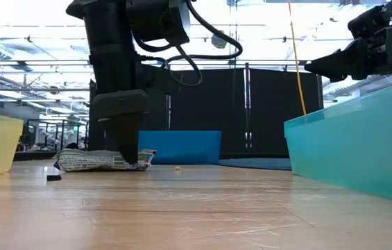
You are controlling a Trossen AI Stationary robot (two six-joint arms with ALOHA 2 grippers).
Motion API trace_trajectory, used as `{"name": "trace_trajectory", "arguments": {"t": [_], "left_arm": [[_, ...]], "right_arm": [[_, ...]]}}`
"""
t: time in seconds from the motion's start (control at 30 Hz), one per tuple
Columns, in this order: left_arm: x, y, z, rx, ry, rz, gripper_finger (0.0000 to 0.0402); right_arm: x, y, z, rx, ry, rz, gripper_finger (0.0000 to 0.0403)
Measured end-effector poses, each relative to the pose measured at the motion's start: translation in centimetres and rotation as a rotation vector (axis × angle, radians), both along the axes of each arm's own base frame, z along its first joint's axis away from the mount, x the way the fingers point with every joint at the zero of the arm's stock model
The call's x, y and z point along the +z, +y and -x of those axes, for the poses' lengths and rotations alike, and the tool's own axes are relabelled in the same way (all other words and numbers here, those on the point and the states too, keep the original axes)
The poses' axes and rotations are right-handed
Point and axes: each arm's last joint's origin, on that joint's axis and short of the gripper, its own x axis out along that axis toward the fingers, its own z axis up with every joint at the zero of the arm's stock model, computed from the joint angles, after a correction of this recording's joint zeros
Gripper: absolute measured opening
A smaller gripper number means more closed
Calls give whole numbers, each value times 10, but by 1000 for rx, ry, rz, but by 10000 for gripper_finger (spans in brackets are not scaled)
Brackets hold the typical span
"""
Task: Pick and place Granola Bars by type
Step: Put the blue granola bar into the yellow bin
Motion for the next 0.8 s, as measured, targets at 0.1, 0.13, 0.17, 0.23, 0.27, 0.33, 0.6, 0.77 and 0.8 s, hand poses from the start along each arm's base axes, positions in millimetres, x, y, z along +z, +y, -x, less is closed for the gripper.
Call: {"name": "trace_trajectory", "arguments": {"t": [0.1, 0.13, 0.17, 0.23, 0.27, 0.33, 0.6, 0.77, 0.8], "left_arm": [[0, 0, 0, 14, -4, 2, 149], [0, 0, 0, 14, -3, 2, 141], [0, 0, 0, 14, -3, 2, 129], [0, 0, 0, 9, 0, 9, 99], [0, 0, 0, 5, 1, 10, 81], [0, 0, 0, -7, 4, 9, 39], [3, 0, 0, -21, 21, -20, 5], [38, -9, 3, -45, 0, -59, 3], [46, -12, 5, -41, -6, -68, 3]], "right_arm": [[0, 0, 0, 0, 0, 0, 125], [0, 0, 0, 0, 0, 0, 125], [0, 0, 0, 0, 0, 0, 125], [0, 0, 0, 0, 0, 0, 125], [0, 0, 0, 0, 0, 0, 125], [0, 0, 0, 0, 0, 0, 125], [0, 0, 0, 0, 0, 0, 125], [0, 0, 0, 0, 0, 0, 125], [0, 0, 0, 0, 0, 0, 125]]}}
